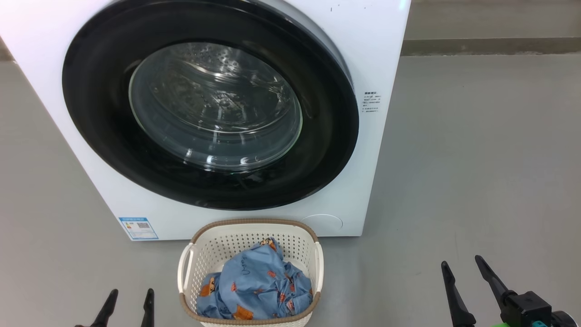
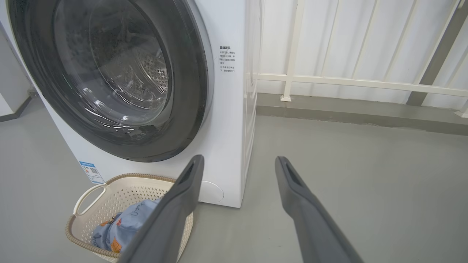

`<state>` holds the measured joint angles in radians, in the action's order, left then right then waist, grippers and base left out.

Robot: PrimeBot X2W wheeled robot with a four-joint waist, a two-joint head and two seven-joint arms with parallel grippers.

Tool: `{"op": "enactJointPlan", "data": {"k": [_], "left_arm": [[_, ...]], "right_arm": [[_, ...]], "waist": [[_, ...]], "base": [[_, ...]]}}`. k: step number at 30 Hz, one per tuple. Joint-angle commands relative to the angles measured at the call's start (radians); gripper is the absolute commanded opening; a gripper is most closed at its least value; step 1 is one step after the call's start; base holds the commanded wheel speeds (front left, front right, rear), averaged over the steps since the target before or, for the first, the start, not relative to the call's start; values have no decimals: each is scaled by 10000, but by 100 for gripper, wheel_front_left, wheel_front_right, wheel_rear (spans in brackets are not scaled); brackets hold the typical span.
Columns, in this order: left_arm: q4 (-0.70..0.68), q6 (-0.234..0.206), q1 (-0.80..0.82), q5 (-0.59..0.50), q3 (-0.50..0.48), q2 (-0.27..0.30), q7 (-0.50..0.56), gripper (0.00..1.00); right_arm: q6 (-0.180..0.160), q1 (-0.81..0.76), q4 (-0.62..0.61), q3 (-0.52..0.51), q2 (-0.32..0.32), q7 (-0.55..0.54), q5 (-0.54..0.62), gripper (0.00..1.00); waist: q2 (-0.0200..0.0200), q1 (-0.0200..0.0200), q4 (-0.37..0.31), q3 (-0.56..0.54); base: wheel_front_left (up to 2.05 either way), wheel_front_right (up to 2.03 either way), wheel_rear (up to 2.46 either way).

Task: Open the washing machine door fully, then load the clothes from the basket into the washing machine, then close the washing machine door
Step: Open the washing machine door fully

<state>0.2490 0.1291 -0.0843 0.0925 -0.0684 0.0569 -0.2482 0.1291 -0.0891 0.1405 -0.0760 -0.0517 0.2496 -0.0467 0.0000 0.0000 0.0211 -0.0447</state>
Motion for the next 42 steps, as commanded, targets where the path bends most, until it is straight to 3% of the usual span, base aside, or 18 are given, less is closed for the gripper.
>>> {"op": "enactJointPlan", "data": {"k": [1,30,31,33,38,42], "left_arm": [[-215,15,152,93,-302,116,-136,100],[-181,15,159,130,-334,95,-136,100],[-177,15,151,133,-344,93,-136,100],[-176,15,134,135,-360,88,-136,100],[-178,15,85,165,-349,73,-136,100],[-204,15,73,219,-344,65,-136,100]], "right_arm": [[16,88,-272,285,-105,122,-12,100],[16,66,-376,277,-45,122,-54,100],[16,73,-391,304,-43,122,-108,49],[16,70,-397,353,-41,122,-184,1],[16,34,-334,399,-29,122,-700,0],[16,32,-223,8,6,122,-2542,0]], "waist": [[0,0,-13,-11],[0,0,45,27],[0,0,45,30],[0,0,43,40],[0,0,66,83],[0,0,87,172]], "base": [[0,0,0],[0,0,0],[0,0,0],[0,0,0],[0,0,0],[0,0,0]]}}
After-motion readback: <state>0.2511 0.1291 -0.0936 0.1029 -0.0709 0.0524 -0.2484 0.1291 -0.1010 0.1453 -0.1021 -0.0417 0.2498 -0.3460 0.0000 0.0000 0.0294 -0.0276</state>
